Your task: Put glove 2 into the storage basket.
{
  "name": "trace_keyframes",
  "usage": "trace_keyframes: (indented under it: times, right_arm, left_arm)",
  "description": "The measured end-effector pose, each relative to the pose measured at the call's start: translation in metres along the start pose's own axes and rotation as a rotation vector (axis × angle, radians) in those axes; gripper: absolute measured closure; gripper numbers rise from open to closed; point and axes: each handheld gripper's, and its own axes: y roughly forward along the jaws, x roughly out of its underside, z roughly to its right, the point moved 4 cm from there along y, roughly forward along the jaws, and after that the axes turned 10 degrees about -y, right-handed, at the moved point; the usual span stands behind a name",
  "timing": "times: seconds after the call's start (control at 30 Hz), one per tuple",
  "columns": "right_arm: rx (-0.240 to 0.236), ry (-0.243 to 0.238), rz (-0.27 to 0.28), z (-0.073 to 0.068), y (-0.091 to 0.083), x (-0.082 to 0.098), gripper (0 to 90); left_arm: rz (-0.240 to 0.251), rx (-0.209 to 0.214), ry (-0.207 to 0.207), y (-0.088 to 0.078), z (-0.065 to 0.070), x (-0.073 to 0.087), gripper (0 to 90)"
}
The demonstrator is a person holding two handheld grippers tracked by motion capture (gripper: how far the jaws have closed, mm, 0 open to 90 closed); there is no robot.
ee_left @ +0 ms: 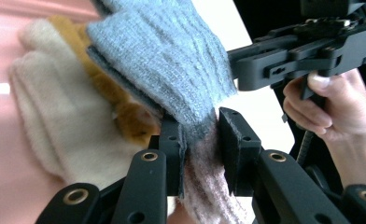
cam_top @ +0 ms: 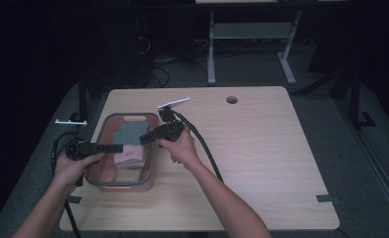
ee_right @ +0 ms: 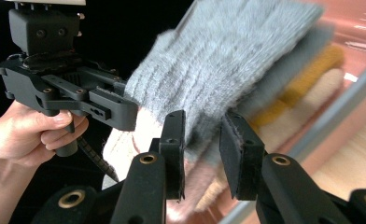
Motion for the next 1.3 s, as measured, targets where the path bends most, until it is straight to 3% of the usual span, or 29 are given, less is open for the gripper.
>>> trace_keyframes:
  times: [0.13, 0.23, 0.27, 0.3, 0.37, 0.47, 0.57, 0.73, 0.87, 1.03, 1.3]
  right_arm:
    - [0.002, 0.009, 0.010, 0.003, -0.003, 0.001, 70.6]
    - [0.011, 0.005, 0.014, 0.005, -0.007, 0.002, 70.3]
    - [0.011, 0.005, 0.014, 0.005, -0.007, 0.002, 70.3]
    - [0.013, 0.006, 0.018, 0.006, -0.010, 0.003, 70.2]
    - [0.020, 0.008, 0.019, 0.007, -0.013, 0.003, 69.8]
    - [0.029, 0.004, 0.025, 0.007, -0.018, 0.004, 69.1]
    - [0.033, -0.001, 0.027, 0.007, -0.024, 0.005, 68.7]
    - [0.050, 0.004, 0.038, 0.009, -0.034, 0.007, 68.0]
    - [0.063, 0.007, 0.041, 0.013, -0.043, 0.013, 66.4]
    - [0.076, 0.007, 0.045, 0.013, -0.050, 0.015, 65.7]
    - [0.091, 0.007, 0.061, 0.017, -0.064, 0.020, 63.9]
  left_arm:
    - [-0.026, -0.042, -0.012, 0.005, -0.010, 0.003, 72.5]
    - [-0.056, -0.104, -0.010, 0.012, -0.020, 0.006, 72.2]
    - [-0.056, -0.104, -0.010, 0.012, -0.020, 0.006, 71.9]
    - [-0.068, -0.138, -0.003, 0.013, -0.023, 0.006, 71.3]
    - [-0.070, -0.146, 0.005, 0.014, -0.024, 0.006, 70.2]
    - [-0.073, -0.198, 0.012, 0.012, -0.026, 0.005, 68.1]
    - [-0.073, -0.213, 0.010, 0.012, -0.026, 0.005, 65.5]
    - [-0.065, -0.286, 0.050, 0.010, -0.022, 0.003, 60.2]
    - [-0.046, -0.303, 0.066, 0.005, -0.014, -0.002, 53.7]
    - [-0.009, -0.295, 0.067, -0.001, -0.009, -0.009, 52.7]
    - [0.015, -0.251, 0.076, -0.005, 0.002, -0.015, 52.3]
